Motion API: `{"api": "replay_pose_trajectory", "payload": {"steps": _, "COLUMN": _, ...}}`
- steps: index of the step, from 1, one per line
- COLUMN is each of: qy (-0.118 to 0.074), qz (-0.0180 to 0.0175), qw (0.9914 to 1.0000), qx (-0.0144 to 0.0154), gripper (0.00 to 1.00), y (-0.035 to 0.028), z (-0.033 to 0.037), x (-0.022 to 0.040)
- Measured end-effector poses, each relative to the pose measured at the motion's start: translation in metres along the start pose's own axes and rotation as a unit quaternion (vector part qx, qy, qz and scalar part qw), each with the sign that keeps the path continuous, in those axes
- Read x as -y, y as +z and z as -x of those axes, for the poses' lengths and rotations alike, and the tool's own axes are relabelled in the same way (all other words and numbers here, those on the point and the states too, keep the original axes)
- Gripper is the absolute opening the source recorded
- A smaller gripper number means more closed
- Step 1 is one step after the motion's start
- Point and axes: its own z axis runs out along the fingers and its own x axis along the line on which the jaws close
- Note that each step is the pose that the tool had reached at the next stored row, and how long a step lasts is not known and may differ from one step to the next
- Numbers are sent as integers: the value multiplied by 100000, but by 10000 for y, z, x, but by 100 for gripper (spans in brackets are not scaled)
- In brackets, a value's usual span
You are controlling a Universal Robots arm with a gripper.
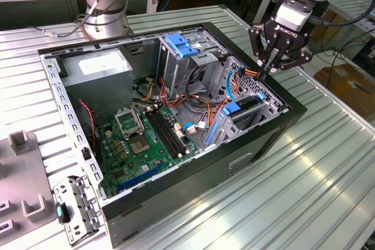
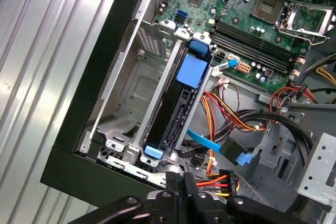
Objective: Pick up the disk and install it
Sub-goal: 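Insert the first disk wire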
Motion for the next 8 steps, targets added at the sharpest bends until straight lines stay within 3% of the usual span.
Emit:
{"api": "replay_pose_trajectory", "payload": {"steps": 1, "qy": 1032, "qz": 19, "qw": 99995, "qx": 15, "gripper": 16, "y": 0, "z": 3, "x": -6}}
{"api": "replay_pose_trajectory", "payload": {"steps": 5, "qy": 1646, "qz": 32, "qw": 99986, "qx": 19, "gripper": 16, "y": 1, "z": 26, "x": -67}}
{"api": "replay_pose_trajectory", "payload": {"steps": 8, "qy": 5513, "qz": 129, "qw": 99848, "qx": 53, "gripper": 16, "y": 3, "z": 27, "x": -68}}
